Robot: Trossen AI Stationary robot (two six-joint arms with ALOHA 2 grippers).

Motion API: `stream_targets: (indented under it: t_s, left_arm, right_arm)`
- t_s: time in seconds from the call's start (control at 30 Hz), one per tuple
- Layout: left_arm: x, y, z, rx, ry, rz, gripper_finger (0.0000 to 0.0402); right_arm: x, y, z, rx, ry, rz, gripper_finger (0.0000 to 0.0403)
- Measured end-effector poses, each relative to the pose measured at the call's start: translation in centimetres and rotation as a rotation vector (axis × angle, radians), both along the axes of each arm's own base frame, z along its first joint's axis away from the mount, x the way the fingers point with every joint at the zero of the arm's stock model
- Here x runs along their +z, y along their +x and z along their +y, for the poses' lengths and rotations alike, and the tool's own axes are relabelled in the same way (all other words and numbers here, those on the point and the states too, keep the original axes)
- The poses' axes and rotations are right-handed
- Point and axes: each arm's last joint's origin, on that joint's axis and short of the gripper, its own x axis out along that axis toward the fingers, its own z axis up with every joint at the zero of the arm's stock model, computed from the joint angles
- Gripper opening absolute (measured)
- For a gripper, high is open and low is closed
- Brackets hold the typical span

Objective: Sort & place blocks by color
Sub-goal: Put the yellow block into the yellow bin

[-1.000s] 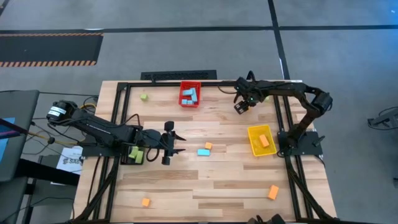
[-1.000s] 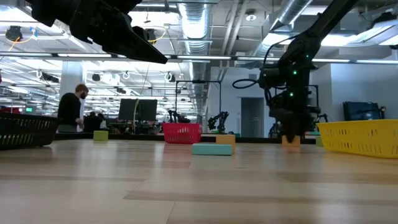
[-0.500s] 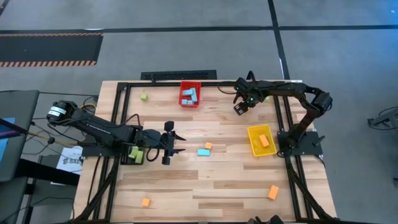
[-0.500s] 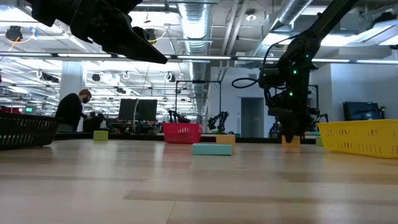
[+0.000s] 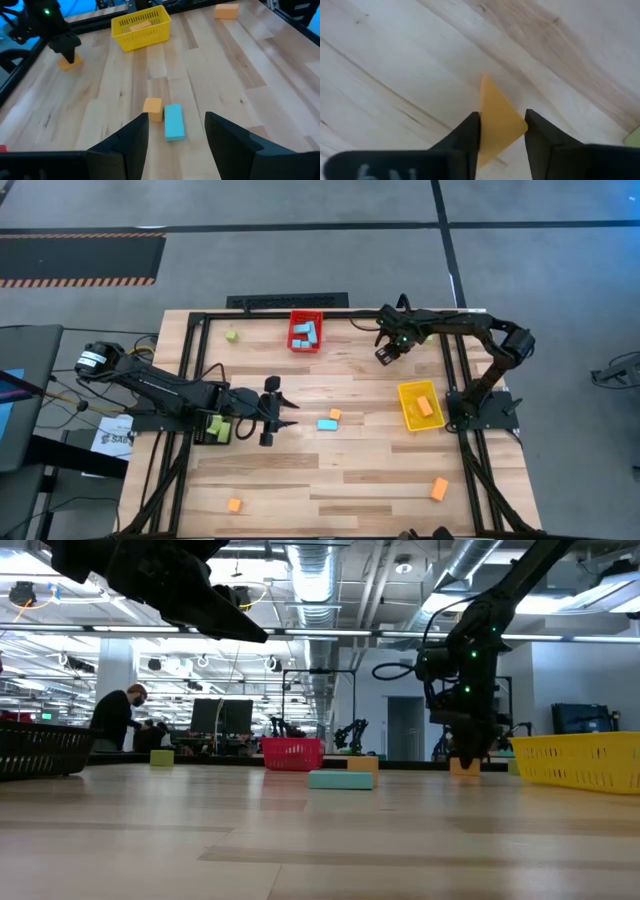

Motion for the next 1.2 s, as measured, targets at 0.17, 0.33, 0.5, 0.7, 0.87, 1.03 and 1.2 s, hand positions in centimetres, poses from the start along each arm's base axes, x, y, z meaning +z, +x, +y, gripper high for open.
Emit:
stream_targets:
  t_s: [0.17,0.33,0.5,0.7,0.87,1.03,1.2]
  left_arm:
    - [-0.2,-0.1,0.0,-0.001,0.002,0.025,0.0181]
    - [-0.2,-0.1,0.0,-0.011,0.022,0.025,0.0181]
    - [-0.1,-0.1,0.1,-0.023,0.078,0.019,0.0181]
    - [-0.1,0.0,0.3,-0.014,0.135,0.017,0.0181]
    - [-0.1,0.1,1.0,-0.010,0.150,0.020,0.0181]
    - [-0.1,0.2,1.7,0.015,0.153,0.022,0.0181]
    - [-0.1,0.2,2.0,-0.015,0.130,0.023,0.0181]
  right_arm:
    - [0.3,0.1,0.4,0.060,0.019,-0.006,0.0114]
    - [2.7,0.3,2.7,0.137,0.022,-0.058,0.0138]
    - [6.7,0.4,6.4,0.204,-0.031,-0.181,0.0128]
    - [9.4,-1.5,12.5,0.213,0.053,-0.160,0.0129]
    - [9.5,-2.2,16.5,0.160,0.093,-0.073,0.0132]
    - [8.6,-2.1,19.1,0.098,0.096,0.033,0.0131]
    - [7.4,-1.9,20.0,0.019,0.051,0.148,0.0135]
